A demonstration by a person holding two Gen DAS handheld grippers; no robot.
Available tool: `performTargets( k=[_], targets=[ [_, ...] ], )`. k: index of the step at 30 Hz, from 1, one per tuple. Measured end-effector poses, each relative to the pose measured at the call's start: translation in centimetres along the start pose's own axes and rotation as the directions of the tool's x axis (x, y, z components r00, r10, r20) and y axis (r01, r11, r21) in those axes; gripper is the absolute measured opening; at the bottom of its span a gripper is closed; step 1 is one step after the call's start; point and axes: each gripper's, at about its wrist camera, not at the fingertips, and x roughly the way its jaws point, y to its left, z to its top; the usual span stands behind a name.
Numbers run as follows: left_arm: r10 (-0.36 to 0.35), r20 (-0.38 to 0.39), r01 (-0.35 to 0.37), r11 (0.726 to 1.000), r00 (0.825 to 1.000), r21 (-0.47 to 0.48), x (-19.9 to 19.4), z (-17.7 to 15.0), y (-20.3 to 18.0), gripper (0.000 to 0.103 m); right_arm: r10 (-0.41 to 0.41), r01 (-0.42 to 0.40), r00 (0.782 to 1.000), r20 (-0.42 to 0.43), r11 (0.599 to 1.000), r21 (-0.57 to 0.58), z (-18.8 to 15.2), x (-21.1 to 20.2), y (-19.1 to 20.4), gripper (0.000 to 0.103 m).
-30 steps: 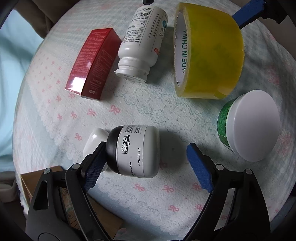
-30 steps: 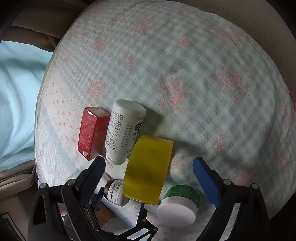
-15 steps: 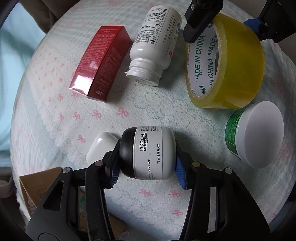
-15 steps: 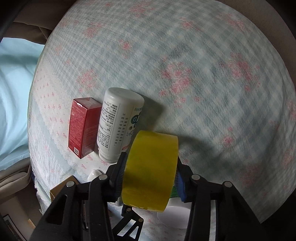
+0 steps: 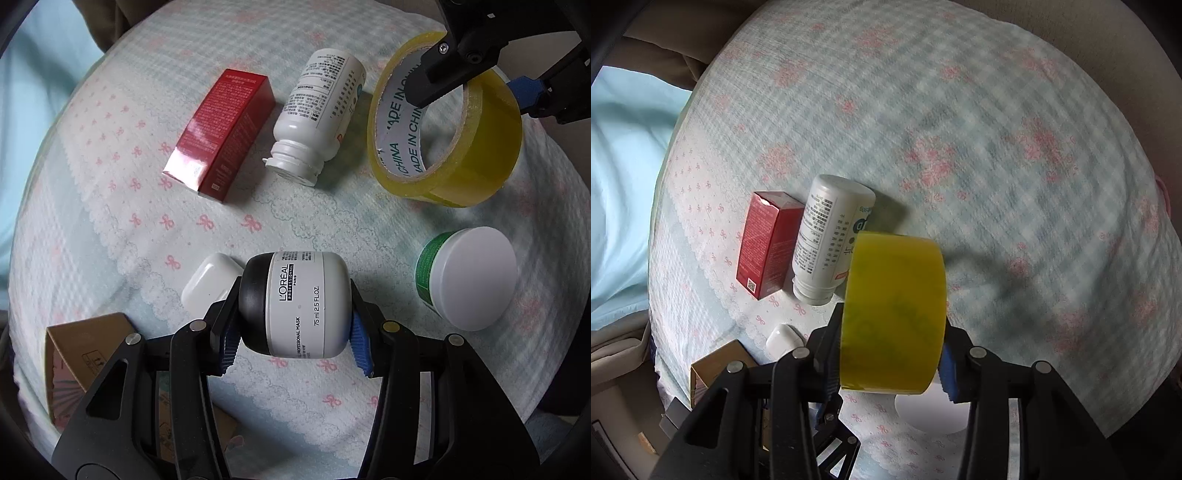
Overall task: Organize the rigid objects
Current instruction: 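Grasp the L'Oreal jar with the left tool while the right tool grasps the yellow tape, then carry the L'Oreal jar and yellow tape into the box and release both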
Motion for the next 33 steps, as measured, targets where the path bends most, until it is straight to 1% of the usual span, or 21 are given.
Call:
performTargets(
  k=[6, 11, 17, 20, 25, 30, 33],
  targets=[
    [-0.047, 0.022, 0.049, 0.995, 0.999, -0.090, -3.7, -0.4, 1.5, 0.046, -0.012, 0.015, 0.999, 0.047, 0.998, -0.058, -1.2, -3.4, 1.0, 0.039],
    [-0.028, 0.063, 0.037, 0.988, 0.998, -0.150, -8.7, -2.3, 2.7, 0.046, -0.008, 0.020, 0.996, 0.092, 0.992, -0.121, -3.5, -7.0, 2.7, 0.039],
    [-0.009, 0.114, 0.037, 0.968, 0.993, -0.246, -15.2, -5.4, 6.2, 0.046, -0.013, 0.043, 0.994, 0.110, 0.963, -0.267, -7.1, -10.6, 6.4, 0.039],
    [0.017, 0.140, 0.026, 0.954, 0.990, -0.298, -18.4, -7.9, 8.5, 0.046, -0.013, 0.055, 0.992, 0.123, 0.939, -0.340, -9.1, -12.3, 8.9, 0.039],
    [0.036, 0.161, 0.032, 0.917, 0.986, -0.398, -22.4, -13.5, 13.2, 0.046, -0.001, 0.064, 0.991, 0.134, 0.883, -0.465, -13.1, -14.3, 13.8, 0.039],
    [0.078, 0.150, -0.003, 0.895, 0.986, -0.446, -24.5, -19.3, 17.7, 0.046, 0.011, 0.068, 0.990, 0.141, 0.839, -0.540, -17.8, -15.0, 18.2, 0.039],
    [0.076, 0.141, 0.000, 0.881, 0.987, -0.474, -24.9, -22.9, 20.4, 0.046, 0.039, 0.036, 0.991, 0.125, 0.837, -0.547, -20.3, -14.8, 20.5, 0.039]
  ],
)
